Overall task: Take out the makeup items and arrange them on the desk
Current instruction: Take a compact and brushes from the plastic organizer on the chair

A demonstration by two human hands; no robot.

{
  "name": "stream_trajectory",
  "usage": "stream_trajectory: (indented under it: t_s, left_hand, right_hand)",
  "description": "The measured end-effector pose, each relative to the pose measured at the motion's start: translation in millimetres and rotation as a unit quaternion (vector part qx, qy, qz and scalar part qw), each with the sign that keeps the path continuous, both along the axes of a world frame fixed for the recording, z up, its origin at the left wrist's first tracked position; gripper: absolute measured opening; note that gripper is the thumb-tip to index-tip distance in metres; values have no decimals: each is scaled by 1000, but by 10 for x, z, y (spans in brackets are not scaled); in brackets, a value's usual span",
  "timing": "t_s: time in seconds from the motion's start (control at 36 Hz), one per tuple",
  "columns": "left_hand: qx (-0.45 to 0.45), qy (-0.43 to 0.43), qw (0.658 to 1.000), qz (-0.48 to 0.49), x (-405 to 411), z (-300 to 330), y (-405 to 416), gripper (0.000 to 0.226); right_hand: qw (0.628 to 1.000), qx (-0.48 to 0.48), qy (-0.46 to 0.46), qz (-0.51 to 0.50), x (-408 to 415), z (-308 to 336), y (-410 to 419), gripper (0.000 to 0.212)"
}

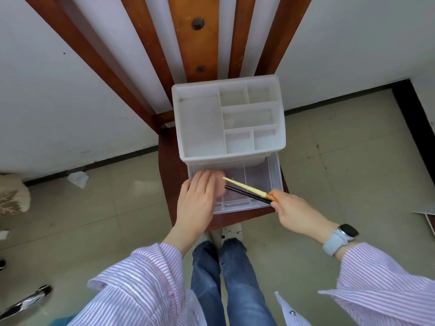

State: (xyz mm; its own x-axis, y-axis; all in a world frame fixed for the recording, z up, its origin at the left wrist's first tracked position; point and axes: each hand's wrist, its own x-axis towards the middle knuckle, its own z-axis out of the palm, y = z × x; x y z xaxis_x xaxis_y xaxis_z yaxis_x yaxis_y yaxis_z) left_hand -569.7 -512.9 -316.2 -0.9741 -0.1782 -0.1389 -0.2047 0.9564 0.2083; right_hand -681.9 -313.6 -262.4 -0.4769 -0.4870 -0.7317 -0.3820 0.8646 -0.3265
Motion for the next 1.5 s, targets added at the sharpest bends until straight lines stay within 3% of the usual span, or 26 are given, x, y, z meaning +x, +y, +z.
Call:
stream_trajectory:
  t_s: [0.19, 0.36, 0.5, 0.61, 0.67, 0.75, 0.89, 0.97, 1.03, 1.08, 1.19, 1.28, 1.33, 1.42, 1.5]
  left_hand:
    - [-84, -65, 994, 1, -231, -87, 83, 56]
    - [-87, -82, 992, -27, -265, -97, 22, 82]
    - [-23, -69, 997, -29, -272, 51, -26, 84]
    - [147, -36, 988, 21, -227, 291, -36, 76]
    - [303, -36, 942, 137, -178, 459, -13, 73]
    - [486, -48, 824, 286, -68, 611, 18, 71]
    - [601, -15, 666, 442, 132, 556, 97, 69]
    - [611, 1, 626, 485, 266, 525, 97, 71]
    - [615, 12, 620, 487, 346, 530, 84, 72]
    - [618, 45, 604, 501, 383, 579, 77, 52]
    - [719, 88, 493, 482, 420, 660, 42, 35]
    - [741, 103, 448, 490, 452, 714, 6, 24]
    - [728, 110, 463, 494, 474, 712, -3, 34]
    - [654, 114, 531, 526, 469, 705, 15, 40]
    - [577, 146, 586, 550, 441, 665, 57, 19]
  right_hand:
    - [996, -51, 2, -79, 102, -47, 102, 17]
    - [993, -73, 15, -93, 77, -41, 207, 15]
    - [988, -97, -3, -120, 64, -17, 295, 7]
    - [972, -139, -50, -185, 114, -35, 287, 11]
    - [950, -177, -85, -243, 154, -19, 210, 18]
    - [925, -210, -129, -289, 226, 50, 45, 18]
    - [897, -258, -193, -304, 383, 130, -260, 19]
    - [884, -285, -192, -317, 484, 143, -415, 31]
    - [881, -293, -190, -320, 557, 159, -497, 31]
    - [886, -290, -180, -314, 632, 164, -560, 23]
    - [891, -278, -177, -313, 738, 192, -671, 16]
    - [894, -267, -185, -308, 764, 217, -742, 17]
    - [893, -265, -197, -305, 776, 241, -789, 15]
    - [886, -261, -228, -309, 804, 271, -840, 9]
    - [889, -250, -249, -291, 839, 279, -864, 14]
